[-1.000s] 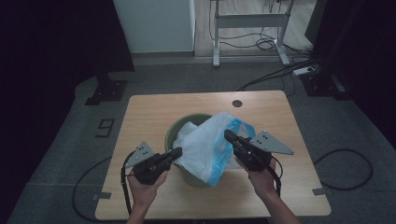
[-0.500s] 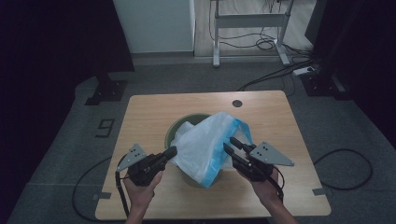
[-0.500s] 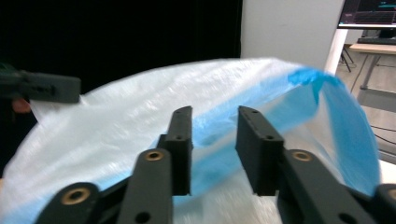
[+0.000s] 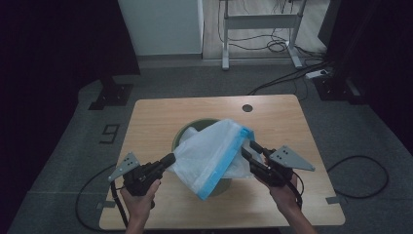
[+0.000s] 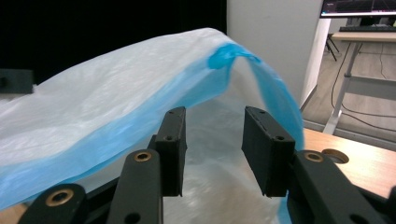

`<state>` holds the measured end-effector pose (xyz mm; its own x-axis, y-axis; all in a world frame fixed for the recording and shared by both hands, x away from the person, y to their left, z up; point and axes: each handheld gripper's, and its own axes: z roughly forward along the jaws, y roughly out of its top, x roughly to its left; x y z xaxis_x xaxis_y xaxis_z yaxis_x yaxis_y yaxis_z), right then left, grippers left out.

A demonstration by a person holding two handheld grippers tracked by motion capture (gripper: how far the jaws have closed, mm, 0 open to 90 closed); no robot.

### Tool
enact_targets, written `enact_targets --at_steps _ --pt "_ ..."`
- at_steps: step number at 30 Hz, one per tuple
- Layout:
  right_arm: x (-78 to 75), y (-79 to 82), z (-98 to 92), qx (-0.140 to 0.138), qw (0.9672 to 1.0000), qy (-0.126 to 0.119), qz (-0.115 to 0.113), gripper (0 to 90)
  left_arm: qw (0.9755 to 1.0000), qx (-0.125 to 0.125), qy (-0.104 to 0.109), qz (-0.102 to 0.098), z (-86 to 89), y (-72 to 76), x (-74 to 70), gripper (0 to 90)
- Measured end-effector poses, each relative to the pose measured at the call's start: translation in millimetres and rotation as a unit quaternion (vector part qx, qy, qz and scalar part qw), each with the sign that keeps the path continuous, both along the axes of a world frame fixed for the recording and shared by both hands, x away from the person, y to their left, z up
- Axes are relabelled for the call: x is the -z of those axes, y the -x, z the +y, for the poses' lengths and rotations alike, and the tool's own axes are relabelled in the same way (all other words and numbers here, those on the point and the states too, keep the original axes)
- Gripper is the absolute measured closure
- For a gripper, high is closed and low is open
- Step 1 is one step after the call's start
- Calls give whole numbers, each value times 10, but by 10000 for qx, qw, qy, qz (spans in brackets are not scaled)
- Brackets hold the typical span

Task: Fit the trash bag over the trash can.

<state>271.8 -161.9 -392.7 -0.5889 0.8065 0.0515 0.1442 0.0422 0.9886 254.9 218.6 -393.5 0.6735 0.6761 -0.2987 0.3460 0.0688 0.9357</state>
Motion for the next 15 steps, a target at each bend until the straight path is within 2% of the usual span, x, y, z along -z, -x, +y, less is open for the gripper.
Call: enact_targets --at_steps 6,15 --pt "-38 -127 3 95 10000 13 26 593 10000 19 -11 2 -1 -5 -6 898" --pt "-113 -273 96 -28 9998 -151 134 621 10000 40 -20 -4 -15 -15 -18 898"
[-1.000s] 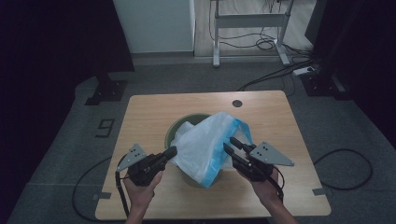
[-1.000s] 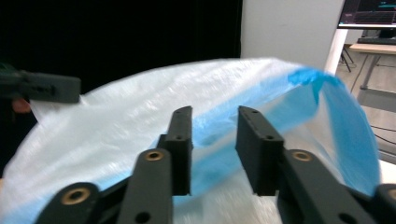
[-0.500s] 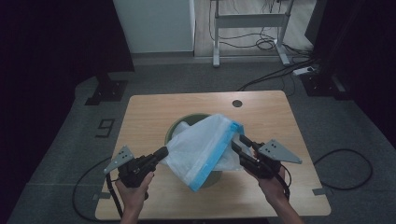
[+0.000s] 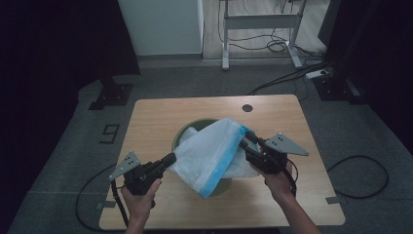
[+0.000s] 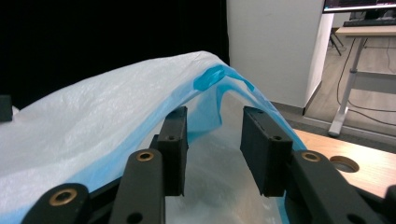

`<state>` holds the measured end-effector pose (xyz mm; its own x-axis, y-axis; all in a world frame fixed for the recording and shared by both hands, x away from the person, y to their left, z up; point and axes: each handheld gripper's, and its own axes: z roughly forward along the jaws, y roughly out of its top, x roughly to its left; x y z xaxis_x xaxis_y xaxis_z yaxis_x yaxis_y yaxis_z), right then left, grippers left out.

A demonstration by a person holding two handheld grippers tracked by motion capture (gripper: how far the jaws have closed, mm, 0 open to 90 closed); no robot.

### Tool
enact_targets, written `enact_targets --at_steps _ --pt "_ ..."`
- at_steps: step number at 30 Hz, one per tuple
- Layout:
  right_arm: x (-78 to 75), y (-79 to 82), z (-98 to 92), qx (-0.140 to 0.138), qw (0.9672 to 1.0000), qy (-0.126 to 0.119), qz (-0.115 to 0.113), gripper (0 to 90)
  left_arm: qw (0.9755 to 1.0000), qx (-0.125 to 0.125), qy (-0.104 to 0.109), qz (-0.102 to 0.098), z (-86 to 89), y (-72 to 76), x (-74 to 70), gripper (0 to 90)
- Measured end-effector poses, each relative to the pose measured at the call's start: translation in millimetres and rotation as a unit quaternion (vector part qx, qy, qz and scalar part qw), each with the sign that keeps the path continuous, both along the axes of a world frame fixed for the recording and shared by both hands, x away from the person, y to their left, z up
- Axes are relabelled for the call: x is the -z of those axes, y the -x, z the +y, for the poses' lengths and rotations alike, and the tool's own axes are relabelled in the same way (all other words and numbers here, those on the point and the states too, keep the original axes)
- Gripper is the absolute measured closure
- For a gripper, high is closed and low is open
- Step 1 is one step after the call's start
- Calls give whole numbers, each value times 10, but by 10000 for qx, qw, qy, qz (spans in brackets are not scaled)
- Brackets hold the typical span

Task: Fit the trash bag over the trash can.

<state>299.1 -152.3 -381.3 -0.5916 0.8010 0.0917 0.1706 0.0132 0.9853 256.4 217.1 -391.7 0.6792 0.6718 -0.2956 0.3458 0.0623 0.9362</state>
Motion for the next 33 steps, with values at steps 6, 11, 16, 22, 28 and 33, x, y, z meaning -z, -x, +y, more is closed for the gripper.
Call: enact_targets --at_steps 6,11,16,22,28,33 --pt "-38 -74 68 -76 10000 -6 11 890 10000 27 8 -2 8 -3 13 898" --pt "-46 -54 70 -16 9999 51 -94 891 9998 142 -49 -104 -12 16 -23 846" --pt "-89 -8 48 -39 9997 102 -225 892 9994 65 -157 -307 -57 37 -155 676" --pt "-145 43 70 -169 9991 116 -367 892 9982 220 -489 -266 -156 -110 -338 550" --pt "-155 49 127 -249 9989 131 -385 892 9953 469 -841 -113 -303 -321 -373 498" --pt "-153 53 153 -285 9987 134 -395 892 9938 486 -1000 31 -384 -400 -330 549"
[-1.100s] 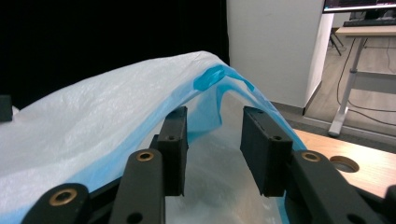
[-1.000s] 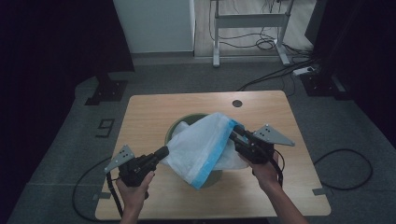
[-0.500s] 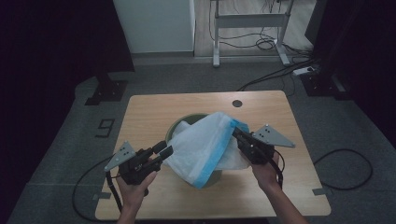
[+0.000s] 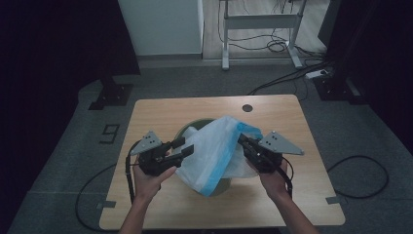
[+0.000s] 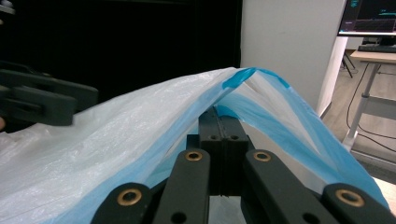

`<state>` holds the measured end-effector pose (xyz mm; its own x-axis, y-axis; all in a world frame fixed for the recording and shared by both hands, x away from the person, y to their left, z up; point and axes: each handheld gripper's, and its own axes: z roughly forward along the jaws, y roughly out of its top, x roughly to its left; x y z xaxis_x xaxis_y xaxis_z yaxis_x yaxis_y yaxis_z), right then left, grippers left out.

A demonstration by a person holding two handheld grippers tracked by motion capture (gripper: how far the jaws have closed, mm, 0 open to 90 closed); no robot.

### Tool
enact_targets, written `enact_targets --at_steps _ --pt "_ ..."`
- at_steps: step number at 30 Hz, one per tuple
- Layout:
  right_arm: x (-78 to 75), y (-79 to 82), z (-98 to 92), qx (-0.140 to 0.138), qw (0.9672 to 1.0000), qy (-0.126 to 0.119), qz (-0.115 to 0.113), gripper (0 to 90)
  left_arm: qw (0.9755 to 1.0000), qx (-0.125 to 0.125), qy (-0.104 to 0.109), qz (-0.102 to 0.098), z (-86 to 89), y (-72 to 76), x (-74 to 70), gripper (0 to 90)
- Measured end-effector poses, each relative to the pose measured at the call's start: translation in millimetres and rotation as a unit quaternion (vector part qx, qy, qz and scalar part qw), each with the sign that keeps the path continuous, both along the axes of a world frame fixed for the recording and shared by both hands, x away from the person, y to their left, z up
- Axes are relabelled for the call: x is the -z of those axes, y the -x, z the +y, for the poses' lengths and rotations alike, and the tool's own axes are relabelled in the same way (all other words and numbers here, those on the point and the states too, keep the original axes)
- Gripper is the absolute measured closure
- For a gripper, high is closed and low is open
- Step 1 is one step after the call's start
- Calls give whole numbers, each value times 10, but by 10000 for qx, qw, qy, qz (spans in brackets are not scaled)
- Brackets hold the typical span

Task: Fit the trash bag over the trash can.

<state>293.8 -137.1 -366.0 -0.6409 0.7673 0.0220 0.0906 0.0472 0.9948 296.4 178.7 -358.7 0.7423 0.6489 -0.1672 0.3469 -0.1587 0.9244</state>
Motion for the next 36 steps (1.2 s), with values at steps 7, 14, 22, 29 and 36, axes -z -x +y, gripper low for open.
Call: enact_targets --at_steps 7,14,22,29,36 --pt "-27 20 32 -73 9999 -38 -102 892 9996 -39 -213 177 -38 -55 74 677" --pt "-56 48 97 -184 9997 -46 -165 893 9993 44 -288 245 -53 -63 108 896" --pt "-60 60 25 -77 9998 -88 -140 892 10000 -81 -34 -20 46 10 58 898" --pt "15 27 -64 58 10000 -64 -3 893 9989 -264 312 -233 167 49 5 899" --pt "89 13 -146 141 9998 -91 83 893 9975 -390 512 -291 292 48 -20 900"
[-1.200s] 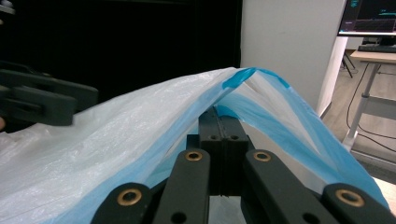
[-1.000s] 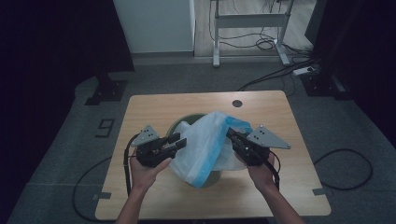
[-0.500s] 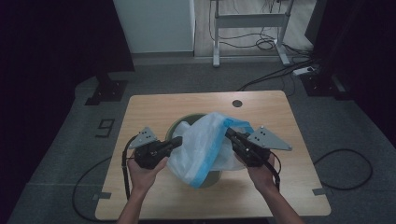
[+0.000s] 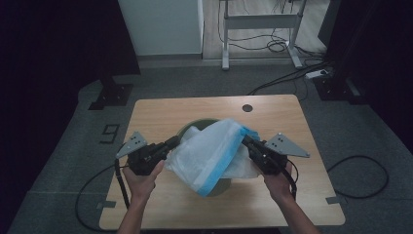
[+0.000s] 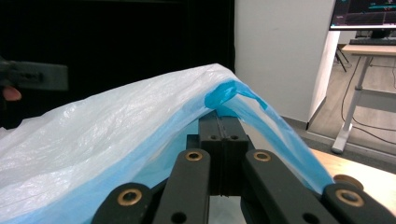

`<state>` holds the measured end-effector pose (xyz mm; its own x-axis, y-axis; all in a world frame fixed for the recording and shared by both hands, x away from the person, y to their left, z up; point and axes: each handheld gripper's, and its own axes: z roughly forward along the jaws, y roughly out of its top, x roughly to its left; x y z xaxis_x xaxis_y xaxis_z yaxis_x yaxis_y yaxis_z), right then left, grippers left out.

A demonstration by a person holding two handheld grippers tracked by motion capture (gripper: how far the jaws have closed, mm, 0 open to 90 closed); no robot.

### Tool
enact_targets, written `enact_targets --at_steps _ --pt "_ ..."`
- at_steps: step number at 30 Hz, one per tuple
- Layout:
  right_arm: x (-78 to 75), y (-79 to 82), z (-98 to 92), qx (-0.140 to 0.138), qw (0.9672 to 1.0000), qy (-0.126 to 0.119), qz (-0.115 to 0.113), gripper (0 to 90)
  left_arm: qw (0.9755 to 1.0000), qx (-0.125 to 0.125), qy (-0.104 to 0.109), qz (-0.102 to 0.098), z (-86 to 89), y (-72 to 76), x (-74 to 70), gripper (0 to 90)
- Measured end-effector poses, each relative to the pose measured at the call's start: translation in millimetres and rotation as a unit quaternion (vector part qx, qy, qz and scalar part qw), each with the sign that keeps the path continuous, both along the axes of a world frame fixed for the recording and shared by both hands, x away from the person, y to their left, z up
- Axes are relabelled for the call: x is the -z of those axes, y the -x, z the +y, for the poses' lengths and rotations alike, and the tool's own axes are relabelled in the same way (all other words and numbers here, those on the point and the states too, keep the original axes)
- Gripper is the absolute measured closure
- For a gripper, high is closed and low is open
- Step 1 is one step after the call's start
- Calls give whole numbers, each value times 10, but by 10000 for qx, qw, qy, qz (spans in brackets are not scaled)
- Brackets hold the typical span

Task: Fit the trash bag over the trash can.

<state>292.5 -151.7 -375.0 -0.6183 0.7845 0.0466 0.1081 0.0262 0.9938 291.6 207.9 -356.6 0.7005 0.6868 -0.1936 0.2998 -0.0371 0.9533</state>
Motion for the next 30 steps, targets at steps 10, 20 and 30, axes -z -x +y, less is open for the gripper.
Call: enact_targets --at_steps 10,20,30 --pt "-55 39 98 -178 9998 -17 -122 893 9990 210 -402 3 -223 -7 -50 612" --pt "-105 90 137 -270 9994 -16 -219 893 9951 668 -559 460 -262 -165 83 735" --pt "-79 88 89 -214 9996 -1 -177 893 9990 296 -318 68 -148 -100 63 899"
